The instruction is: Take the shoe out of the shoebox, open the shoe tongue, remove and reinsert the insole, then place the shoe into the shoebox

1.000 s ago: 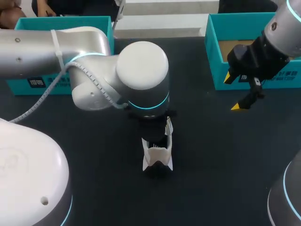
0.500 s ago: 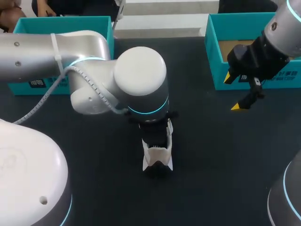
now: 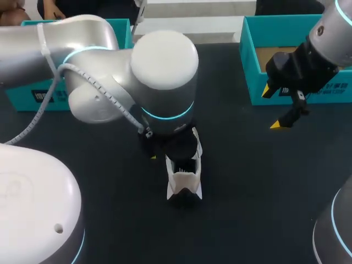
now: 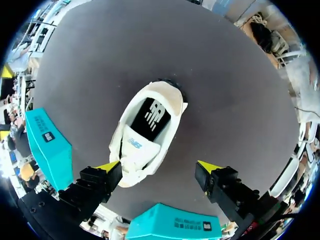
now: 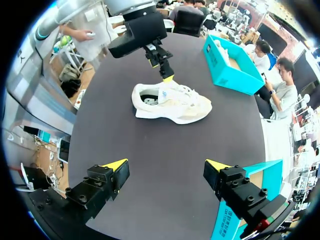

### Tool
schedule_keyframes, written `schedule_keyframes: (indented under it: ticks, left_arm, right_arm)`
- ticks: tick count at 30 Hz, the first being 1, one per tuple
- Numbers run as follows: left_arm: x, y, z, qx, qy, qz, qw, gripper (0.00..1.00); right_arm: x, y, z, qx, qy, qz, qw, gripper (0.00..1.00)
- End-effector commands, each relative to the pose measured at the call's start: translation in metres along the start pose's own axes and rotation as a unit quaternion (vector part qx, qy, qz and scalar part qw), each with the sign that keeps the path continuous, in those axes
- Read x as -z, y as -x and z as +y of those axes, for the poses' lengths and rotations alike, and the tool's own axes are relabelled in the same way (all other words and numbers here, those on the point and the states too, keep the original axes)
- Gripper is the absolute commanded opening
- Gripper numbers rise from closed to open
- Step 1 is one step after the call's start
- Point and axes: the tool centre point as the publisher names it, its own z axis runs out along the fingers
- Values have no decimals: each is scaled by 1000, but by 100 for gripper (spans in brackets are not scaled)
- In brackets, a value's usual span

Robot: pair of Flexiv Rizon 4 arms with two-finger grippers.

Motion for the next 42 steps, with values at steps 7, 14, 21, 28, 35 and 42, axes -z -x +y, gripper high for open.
schedule_keyframes:
  ticks: [7,14,21,28,35,42]
  left_arm:
    - [2,4,2,6,-2,4,1000,100]
    - [8,-21,-23,274,-1,-59,960,100]
    - [7,-33,-36,437,47,-56,897,100]
    - [-10,-42,-49,525,-11,-72,848,93]
    - [-20,-47,-67,549,-39,-61,832,97]
    - [-31,-38,-84,553,-58,-53,830,97]
  right_arm:
    - [-1,1,0,0,-1,0,1000,100]
    - [-1,1,0,0,-1,0,1000,100]
    - [-1,1,0,0,-1,0,1000,100]
    - [-1,1,0,0,-1,0,1000,100]
    - [-1,1,0,0,-1,0,1000,100]
    - [-1,1,0,0,-1,0,1000,100]
